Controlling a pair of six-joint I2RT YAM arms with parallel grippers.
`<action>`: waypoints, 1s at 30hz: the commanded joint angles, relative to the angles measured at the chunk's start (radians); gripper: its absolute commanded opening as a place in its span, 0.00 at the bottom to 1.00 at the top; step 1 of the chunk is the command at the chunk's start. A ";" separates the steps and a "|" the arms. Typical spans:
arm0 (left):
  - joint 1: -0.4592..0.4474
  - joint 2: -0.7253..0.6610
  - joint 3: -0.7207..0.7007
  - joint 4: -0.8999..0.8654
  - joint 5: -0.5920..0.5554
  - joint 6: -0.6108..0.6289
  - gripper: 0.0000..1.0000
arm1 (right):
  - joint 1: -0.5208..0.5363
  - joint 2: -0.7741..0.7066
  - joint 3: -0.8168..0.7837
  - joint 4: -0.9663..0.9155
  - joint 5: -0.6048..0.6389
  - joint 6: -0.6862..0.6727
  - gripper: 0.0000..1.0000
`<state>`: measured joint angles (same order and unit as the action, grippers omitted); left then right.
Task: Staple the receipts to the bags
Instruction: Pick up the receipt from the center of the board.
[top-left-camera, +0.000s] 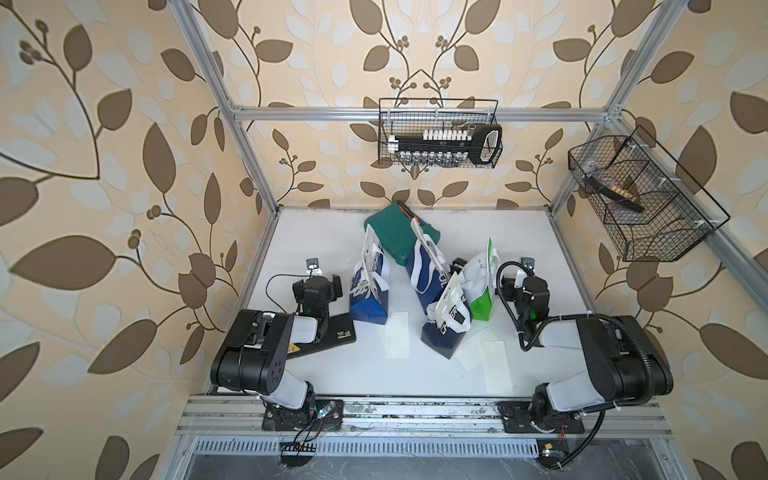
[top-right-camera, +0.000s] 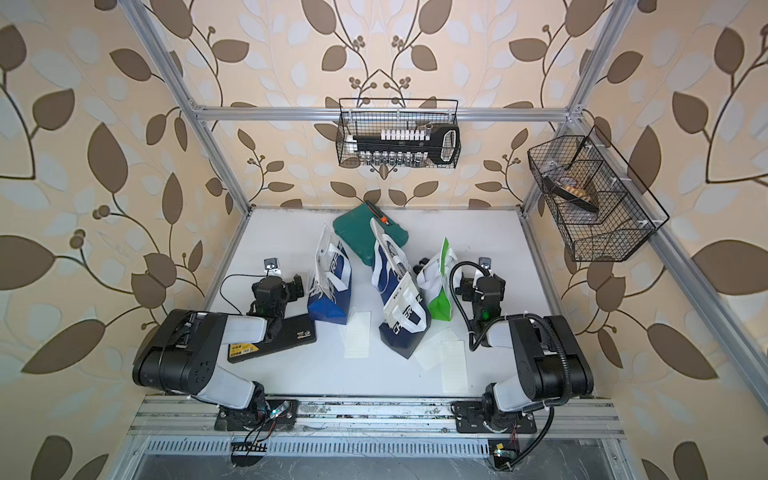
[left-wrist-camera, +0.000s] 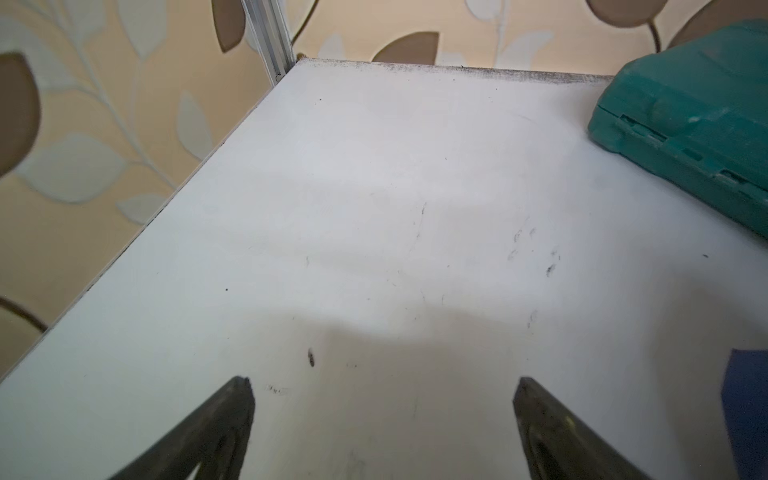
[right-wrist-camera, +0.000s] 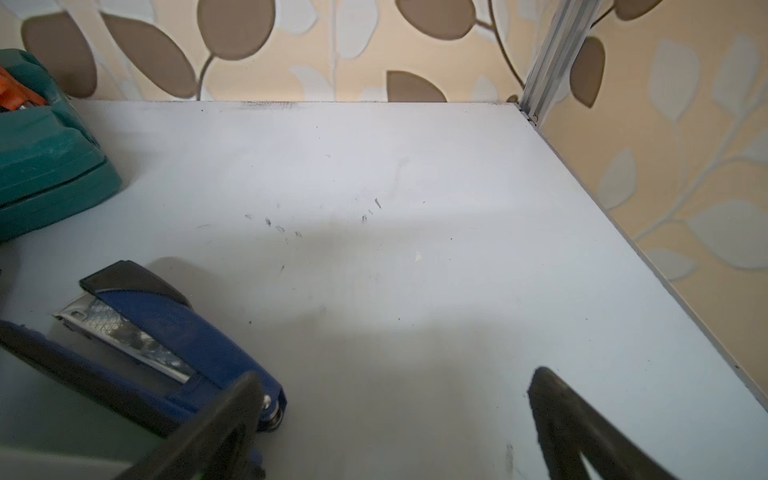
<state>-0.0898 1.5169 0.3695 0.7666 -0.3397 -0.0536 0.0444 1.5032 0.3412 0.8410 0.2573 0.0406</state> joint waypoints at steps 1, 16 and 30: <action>0.011 -0.017 0.000 0.010 0.007 -0.004 0.99 | 0.003 0.002 0.019 -0.004 -0.004 0.007 1.00; 0.012 -0.018 0.000 0.010 0.006 -0.004 0.99 | 0.003 0.002 0.019 -0.003 -0.002 0.007 1.00; 0.007 -0.019 -0.004 0.017 0.003 -0.002 0.99 | 0.007 -0.006 0.023 -0.026 0.000 0.013 1.00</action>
<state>-0.0898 1.5169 0.3695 0.7666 -0.3401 -0.0536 0.0448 1.5032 0.3416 0.8261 0.2577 0.0414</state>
